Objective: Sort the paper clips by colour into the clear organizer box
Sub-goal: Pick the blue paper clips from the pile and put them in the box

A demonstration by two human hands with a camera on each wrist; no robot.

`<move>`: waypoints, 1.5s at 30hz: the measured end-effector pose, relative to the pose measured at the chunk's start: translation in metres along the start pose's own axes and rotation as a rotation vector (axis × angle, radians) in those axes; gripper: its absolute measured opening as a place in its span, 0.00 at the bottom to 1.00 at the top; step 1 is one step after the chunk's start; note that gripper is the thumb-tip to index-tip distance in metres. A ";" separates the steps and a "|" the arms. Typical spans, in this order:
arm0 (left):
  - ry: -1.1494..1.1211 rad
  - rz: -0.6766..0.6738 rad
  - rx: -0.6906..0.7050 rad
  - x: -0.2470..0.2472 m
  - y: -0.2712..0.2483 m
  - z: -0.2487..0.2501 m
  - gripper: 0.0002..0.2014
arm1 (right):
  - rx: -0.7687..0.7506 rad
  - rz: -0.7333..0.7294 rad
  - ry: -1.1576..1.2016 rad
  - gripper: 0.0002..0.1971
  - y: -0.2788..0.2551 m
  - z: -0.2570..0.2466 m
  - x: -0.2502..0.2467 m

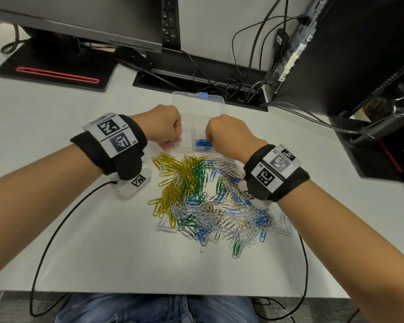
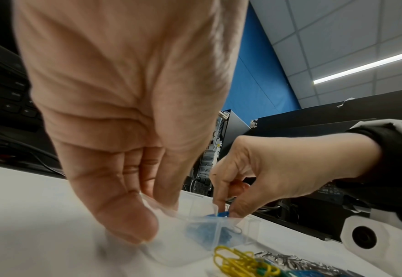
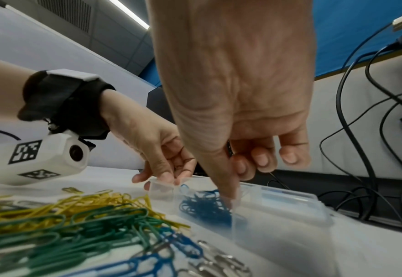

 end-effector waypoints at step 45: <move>0.467 0.010 0.610 0.024 -0.039 0.055 0.21 | 0.281 -0.468 0.291 0.31 -0.093 0.027 0.001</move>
Point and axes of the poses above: each hand's wrist, its own y-axis towards the middle knuckle, its own x-axis out of the palm, z = x × y, the point moved 4 cm from there along y, towards the middle knuckle, and after that the axes turned 8 degrees about z, right-handed, at the moved point
